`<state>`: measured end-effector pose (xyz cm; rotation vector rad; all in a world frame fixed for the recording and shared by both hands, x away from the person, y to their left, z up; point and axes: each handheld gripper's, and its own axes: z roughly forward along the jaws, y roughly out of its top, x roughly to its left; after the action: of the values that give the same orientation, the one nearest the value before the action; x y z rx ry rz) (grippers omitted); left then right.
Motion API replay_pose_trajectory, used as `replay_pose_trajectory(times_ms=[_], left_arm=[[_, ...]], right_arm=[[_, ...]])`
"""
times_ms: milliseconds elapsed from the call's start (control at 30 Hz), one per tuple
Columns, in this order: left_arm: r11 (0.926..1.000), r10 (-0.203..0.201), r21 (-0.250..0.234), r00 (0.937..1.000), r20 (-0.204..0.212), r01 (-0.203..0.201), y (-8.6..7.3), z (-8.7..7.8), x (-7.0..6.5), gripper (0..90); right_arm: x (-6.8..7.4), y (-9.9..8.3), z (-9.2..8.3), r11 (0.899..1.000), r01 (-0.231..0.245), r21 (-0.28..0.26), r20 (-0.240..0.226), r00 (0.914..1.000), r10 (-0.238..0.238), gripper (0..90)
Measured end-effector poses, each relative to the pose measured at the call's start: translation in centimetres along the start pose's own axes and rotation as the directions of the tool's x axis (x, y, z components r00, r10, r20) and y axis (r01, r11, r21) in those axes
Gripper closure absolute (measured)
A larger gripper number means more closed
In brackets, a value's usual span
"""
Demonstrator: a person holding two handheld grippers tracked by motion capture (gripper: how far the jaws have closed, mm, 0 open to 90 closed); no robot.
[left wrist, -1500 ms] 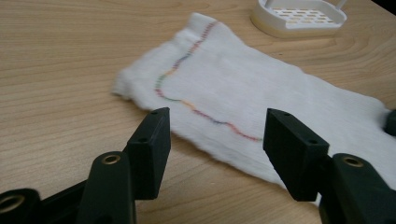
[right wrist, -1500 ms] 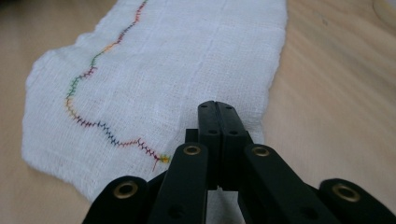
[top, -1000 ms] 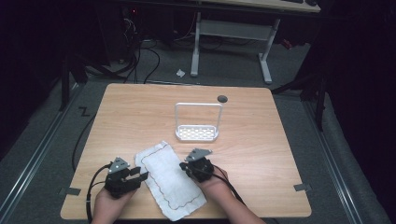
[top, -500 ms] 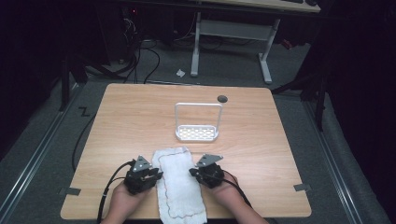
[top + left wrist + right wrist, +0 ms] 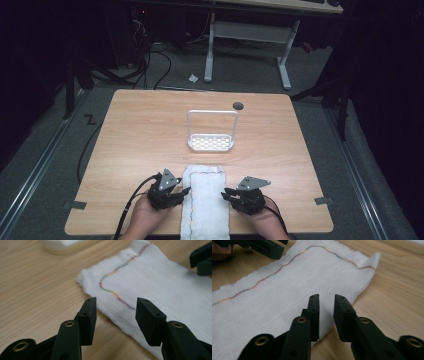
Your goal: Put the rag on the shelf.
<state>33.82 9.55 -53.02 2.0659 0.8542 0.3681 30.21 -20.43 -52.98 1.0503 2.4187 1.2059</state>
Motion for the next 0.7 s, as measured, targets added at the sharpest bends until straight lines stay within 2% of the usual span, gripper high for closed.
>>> replay_pose_trajectory(times_ms=[33, 67, 100, 167, 233, 267, 300, 333, 400, 433, 467, 567, 633, 700], left_arm=[[0.9998, -0.019, 0.0, 0.9998, -0.005, 0.019, 0.2, 0.2, 0.5, 50.9], [0.9998, -0.019, 0.0, 0.9998, -0.005, 0.019, 0.2, 0.2, 0.5, 49.7], [0.9973, -0.073, 0.008, 0.9973, -0.011, 0.073, 0.6, 1.0, 1.4, 47.6], [0.9948, -0.102, 0.002, 0.9947, -0.017, 0.102, 0.9, 1.8, 2.0, 46.5], [0.9937, -0.112, 0.005, 0.9935, -0.02, 0.112, 1.2, 2.2, 2.2, 46.4], [0.9928, -0.119, 0.011, 0.9924, -0.032, 0.12, 1.6, 2.7, 2.4, 46.2], [0.9928, -0.119, 0.011, 0.9924, -0.032, 0.12, 1.6, 2.7, 2.4, 46.2], [0.9916, -0.129, 0.005, 0.9909, -0.039, 0.129, 1.8, 3.0, 2.6, 46.2], [0.9896, -0.143, 0.003, 0.9891, -0.033, 0.144, 1.8, 3.2, 2.7, 46.3], [0.9888, -0.148, 0.011, 0.9885, -0.032, 0.148, 1.7, 3.3, 2.8, 46.3], [0.9887, -0.148, 0.019, 0.9884, -0.034, 0.149, 1.6, 3.5, 2.9, 46.2], [0.9855, -0.169, 0.008, 0.9852, -0.028, 0.169, 1.8, 3.7, 3.1, 47.7], [0.9856, -0.168, 0.015, 0.9855, -0.021, 0.168, 1.9, 3.8, 3.1, 48.8], [0.988, -0.152, 0.025, 0.9884, -0.004, 0.152, 2.4, 4.3, 2.7, 51.3]], right_arm=[[-0.3, -0.1, -0.1, 1.0, -0.004, -0.009, 0.002, 1.0, 0.004, 70.1], [-0.3, -0.1, -0.1, 1.0, -0.004, -0.009, 0.002, 1.0, 0.004, 70.1], [-0.7, -0.2, -0.3, 1.0, -0.008, -0.025, 0.012, 0.9999, 0.008, 65.6], [-1.0, -0.2, -0.6, 0.999, 0.001, -0.046, 0.027, 0.9996, 0.001, 62.7], [-1.1, -0.1, -0.8, 0.999, 0.003, -0.052, 0.031, 0.9995, -0.001, 62.8], [-1.2, 0.0, -1.0, 0.998, 0.032, -0.059, 0.047, 0.9984, -0.029, 59.2], [-1.2, 0.0, -1.0, 0.998, 0.032, -0.059, 0.047, 0.9984, -0.029, 59.2], [-1.2, 0.1, -1.0, 0.997, 0.056, -0.05, 0.067, 0.9964, -0.052, 56.6], [-1.5, 0.1, -1.0, 0.998, 0.036, -0.055, 0.035, 0.9988, -0.034, 53.8], [-1.5, 0.1, -1.0, 0.998, 0.036, -0.055, 0.035, 0.9988, -0.034, 53.8], [-1.8, 0.2, -0.8, 0.998, 0.027, -0.055, 0.023, 0.9994, -0.025, 48.8], [-1.8, 0.5, -0.5, 0.998, 0.036, -0.057, 0.052, 0.9981, -0.033, 45.4], [-1.7, 0.8, -0.3, 0.997, 0.041, -0.063, 0.071, 0.9968, -0.037, 43.4], [-1.8, 1.1, 0.0, 0.998, 0.012, -0.06, 0.069, 0.9976, -0.008, 42.9]])
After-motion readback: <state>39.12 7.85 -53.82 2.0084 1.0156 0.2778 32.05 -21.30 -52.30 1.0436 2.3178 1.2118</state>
